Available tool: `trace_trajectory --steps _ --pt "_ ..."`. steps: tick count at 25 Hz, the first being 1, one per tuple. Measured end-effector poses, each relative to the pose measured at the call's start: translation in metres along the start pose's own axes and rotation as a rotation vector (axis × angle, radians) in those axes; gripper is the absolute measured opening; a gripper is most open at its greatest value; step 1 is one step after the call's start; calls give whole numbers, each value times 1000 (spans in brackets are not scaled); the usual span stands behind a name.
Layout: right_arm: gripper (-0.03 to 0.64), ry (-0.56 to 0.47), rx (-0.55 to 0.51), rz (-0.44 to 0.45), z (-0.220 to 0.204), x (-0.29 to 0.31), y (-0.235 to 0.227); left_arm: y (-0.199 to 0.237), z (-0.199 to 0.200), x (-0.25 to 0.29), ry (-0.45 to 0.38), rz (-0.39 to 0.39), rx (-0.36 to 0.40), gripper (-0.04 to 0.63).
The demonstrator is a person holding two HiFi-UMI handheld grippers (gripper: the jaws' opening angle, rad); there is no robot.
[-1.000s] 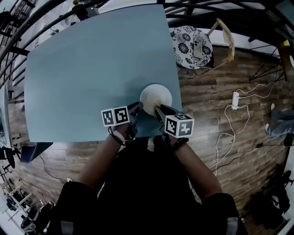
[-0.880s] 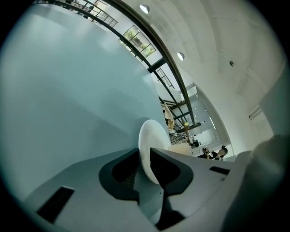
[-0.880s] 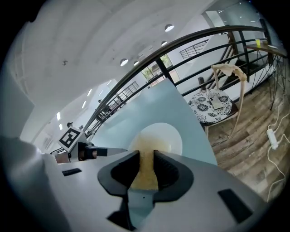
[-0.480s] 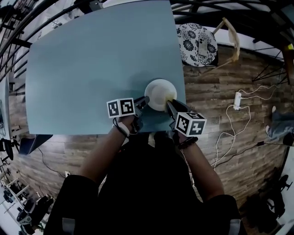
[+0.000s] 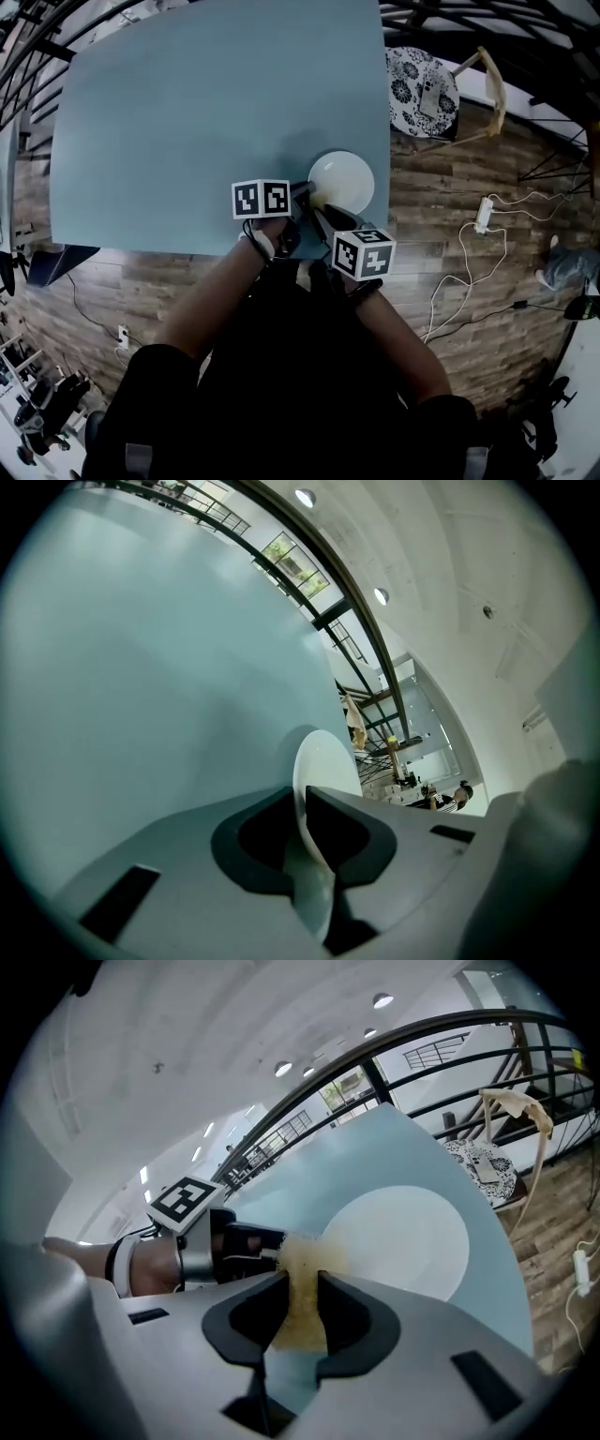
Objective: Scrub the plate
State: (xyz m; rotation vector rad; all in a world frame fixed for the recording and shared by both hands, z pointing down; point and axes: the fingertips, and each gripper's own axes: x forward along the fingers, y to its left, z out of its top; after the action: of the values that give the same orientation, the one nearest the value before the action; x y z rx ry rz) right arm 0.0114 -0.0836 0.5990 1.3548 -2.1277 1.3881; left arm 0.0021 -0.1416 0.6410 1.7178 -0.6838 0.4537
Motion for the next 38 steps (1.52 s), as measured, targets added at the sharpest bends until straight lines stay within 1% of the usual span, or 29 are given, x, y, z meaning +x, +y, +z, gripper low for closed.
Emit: trace_trajectory --steps 6,12,19,23,26,29,33,36,38 --pt "104 -8 7 2 -1 -5 -12 -1 1 0 1 15 26 52" --pt "104 -40 41 -47 -1 -31 -45 -3 -1 2 0 17 30 52" --pt "104 -83 81 -102 10 -54 -80 -4 -2 8 1 13 30 54" --pt "104 -96 116 -132 15 -59 -88 -2 -2 8 4 7 27 54" --pt "104 -109 109 -145 29 -55 -86 -2 -2 5 7 3 23 52" --pt "104 -109 91 -107 49 -36 -73 -1 -2 4 14 7 29 54" --pt "104 -81 62 -15 74 3 -45 -2 -1 2 27 7 43 54" --pt "104 -34 75 54 75 31 -30 -3 -3 0 31 4 54 54" --pt "104 1 88 85 70 43 -25 -3 -6 -2 31 2 55 54"
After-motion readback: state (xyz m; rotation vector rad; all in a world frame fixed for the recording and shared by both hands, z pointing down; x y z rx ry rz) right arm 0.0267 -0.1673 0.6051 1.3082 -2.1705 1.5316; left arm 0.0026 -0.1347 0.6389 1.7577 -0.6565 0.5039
